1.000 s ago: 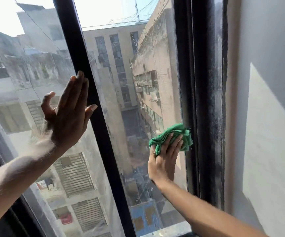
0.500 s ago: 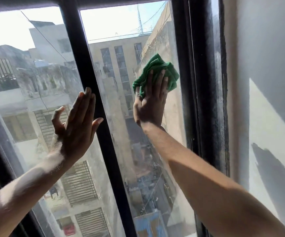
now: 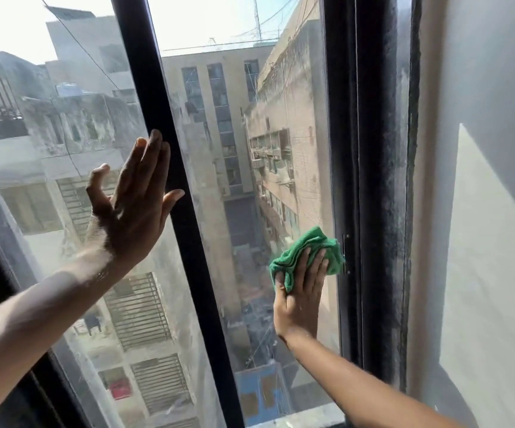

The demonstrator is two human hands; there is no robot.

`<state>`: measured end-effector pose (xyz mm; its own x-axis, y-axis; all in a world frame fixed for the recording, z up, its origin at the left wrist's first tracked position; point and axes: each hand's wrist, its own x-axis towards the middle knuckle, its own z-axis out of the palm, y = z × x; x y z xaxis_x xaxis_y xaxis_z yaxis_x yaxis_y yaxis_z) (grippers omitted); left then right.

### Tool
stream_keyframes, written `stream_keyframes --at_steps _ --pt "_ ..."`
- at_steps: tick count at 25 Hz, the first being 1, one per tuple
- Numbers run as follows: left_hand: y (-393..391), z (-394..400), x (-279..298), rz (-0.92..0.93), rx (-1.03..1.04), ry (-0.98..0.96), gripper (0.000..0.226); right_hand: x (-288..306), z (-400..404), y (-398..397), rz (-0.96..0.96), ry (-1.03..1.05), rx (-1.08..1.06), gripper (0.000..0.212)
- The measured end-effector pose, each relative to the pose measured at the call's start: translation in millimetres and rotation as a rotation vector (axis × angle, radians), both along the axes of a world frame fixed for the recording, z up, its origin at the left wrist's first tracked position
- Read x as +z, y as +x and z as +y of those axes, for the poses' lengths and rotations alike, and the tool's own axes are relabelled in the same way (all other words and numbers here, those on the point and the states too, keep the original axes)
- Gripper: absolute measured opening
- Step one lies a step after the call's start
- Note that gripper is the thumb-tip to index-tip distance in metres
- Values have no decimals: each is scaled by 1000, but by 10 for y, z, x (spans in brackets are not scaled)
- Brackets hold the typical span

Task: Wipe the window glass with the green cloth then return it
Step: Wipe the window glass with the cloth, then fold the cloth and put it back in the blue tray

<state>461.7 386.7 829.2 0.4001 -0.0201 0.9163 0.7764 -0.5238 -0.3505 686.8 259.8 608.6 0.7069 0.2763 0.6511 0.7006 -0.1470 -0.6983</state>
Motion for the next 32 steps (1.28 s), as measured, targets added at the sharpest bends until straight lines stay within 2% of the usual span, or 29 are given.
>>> stream_keyframes --at_steps 2,3,5,9,12,13,14,15,16,17,18,19,21,23,25,27,29,32 --pt "-5 7 4 19 31 8 67 354 106 -298 370 220 27 76" --pt "-2 14 0 23 46 21 67 530 122 -425 474 276 40 73" --pt "4 16 -1 25 65 32 69 729 59 -661 532 257 103 67" --pt "16 -134 31 17 26 -81 68 930 -454 -781 515 116 387 50" --pt "-32 -422 -110 36 -172 -309 65 1391 -865 -683 810 31 665 40" --pt "-73 -557 -215 18 -250 -418 57 1528 -970 -705 887 24 785 39" --pt "-127 -712 -324 -43 -345 -600 60 1634 -1052 -764 917 22 886 38" --pt "-181 -883 -406 -140 -459 -858 75 1721 -1121 -850 930 36 982 35" --pt "-242 -1042 -464 -296 -604 -1194 93 1783 -1175 -955 935 50 1078 33" --pt "-322 -1150 -512 -462 -727 -1530 98 1824 -1212 -1067 936 55 1166 31" --pt "-435 -1242 -542 -594 -816 -1788 90 1851 -1239 -1182 936 56 1232 31" --pt "-593 -1274 -601 -696 -875 -1919 81 1854 -1241 -1325 934 42 1272 31" --pt "-971 -1273 -804 -823 -885 -1927 76 1758 -1221 -1592 930 -5 1306 30" --pt "-1460 -1298 -1025 -981 -859 -1813 80 1547 -1152 -1864 935 -60 1323 33" --pt "-2068 -1359 -1337 -1087 -783 -1684 74 1187 -1042 -2218 980 -144 1344 38" --pt "-2624 -1503 -1736 -1086 -541 -1595 79 676 -935 -2590 1057 -255 1363 36" --pt "-3130 -1683 -2259 -1085 -251 -1541 71 38 -858 -3026 1146 -395 1371 34" --pt "-3765 -2022 -3243 -1120 103 -1557 71 -990 -829 -3633 1219 -604 1340 25"
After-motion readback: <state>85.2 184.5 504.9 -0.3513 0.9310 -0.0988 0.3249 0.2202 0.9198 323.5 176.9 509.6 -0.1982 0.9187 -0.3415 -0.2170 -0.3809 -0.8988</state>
